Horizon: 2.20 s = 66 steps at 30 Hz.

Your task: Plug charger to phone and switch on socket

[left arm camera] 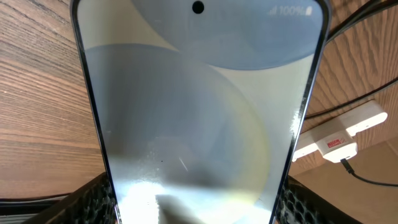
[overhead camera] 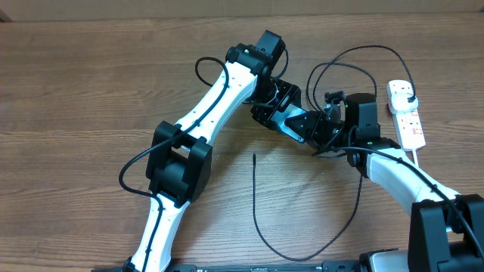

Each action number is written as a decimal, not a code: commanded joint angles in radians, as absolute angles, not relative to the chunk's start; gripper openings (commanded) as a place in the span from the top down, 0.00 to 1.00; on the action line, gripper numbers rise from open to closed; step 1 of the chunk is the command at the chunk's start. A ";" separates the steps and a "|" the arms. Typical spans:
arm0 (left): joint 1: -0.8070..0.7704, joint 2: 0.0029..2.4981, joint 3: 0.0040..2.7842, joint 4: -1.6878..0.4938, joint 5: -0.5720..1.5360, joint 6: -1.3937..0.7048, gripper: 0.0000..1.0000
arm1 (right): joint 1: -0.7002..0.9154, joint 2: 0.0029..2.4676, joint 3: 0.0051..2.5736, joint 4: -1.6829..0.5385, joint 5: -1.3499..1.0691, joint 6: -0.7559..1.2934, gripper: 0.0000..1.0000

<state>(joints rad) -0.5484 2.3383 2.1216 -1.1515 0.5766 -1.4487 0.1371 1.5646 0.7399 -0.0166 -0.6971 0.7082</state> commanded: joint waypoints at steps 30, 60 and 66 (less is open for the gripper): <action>-0.597 2.334 2.151 -1.120 0.681 -1.475 0.96 | 0.138 1.566 0.759 -0.017 -0.662 0.707 0.89; -0.518 2.333 2.151 -1.129 0.709 -1.293 0.00 | 0.137 1.566 0.759 -0.017 -0.620 0.707 0.96; -0.411 2.333 2.152 -1.159 0.808 -1.100 0.00 | 0.133 1.566 0.759 -0.003 -0.601 0.746 0.96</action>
